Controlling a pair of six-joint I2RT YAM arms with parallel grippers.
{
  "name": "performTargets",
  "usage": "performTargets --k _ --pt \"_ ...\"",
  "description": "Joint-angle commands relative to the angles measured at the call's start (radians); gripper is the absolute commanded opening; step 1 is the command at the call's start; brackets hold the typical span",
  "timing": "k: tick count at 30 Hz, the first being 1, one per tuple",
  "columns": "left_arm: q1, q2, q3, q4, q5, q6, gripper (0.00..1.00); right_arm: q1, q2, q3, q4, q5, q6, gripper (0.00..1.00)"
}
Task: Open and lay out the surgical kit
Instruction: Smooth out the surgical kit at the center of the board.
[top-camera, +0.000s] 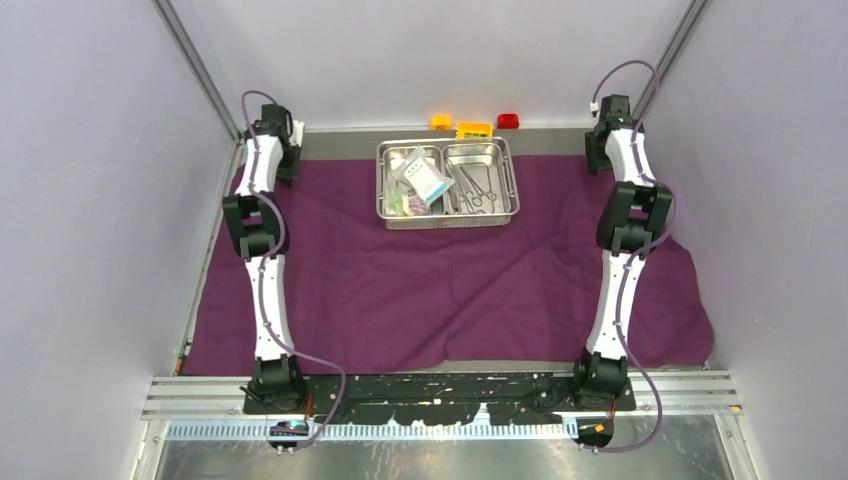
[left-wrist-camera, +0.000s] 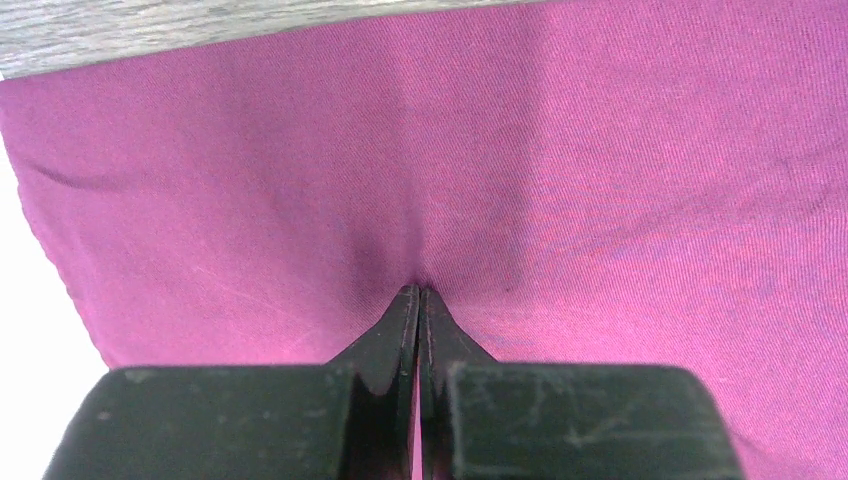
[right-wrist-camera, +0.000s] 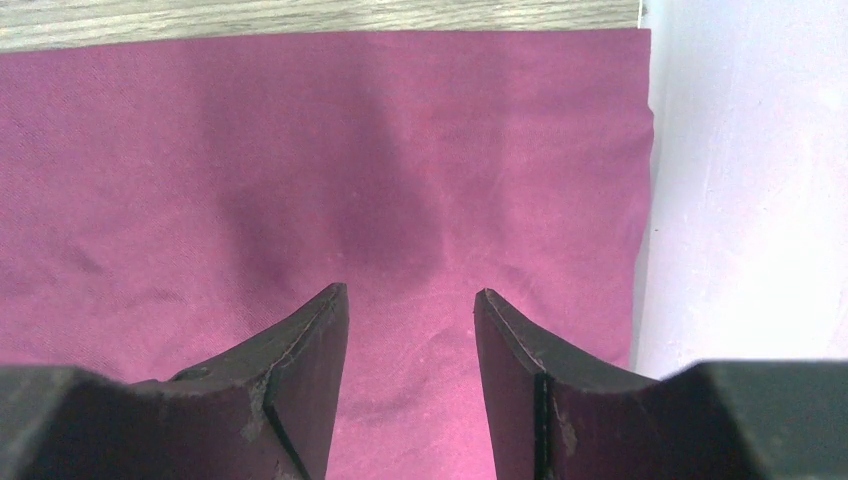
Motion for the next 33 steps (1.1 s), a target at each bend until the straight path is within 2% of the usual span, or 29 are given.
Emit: performTargets --k 1,18,26,33 --pt "0.068 0.066 0.025 0.027 -0.136 0.06 0.0 -0.003 -0.047 0.027 -0.007 0.006 -0.005 0.55" --pt "0.002 0.08 0.051 0.059 -0.183 0.107 0.0 -0.004 -0.006 0.023 -0.03 -0.011 0.003 0.55" --pt "0.002 0.014 -0.014 0.072 -0.216 0.108 0.38 -0.004 0.083 0.096 -0.038 0.063 -0.036 0.54" --pt "0.002 0.029 0.008 0.097 -0.262 0.152 0.54 -0.023 0.068 0.001 0.025 0.162 -0.126 0.54"
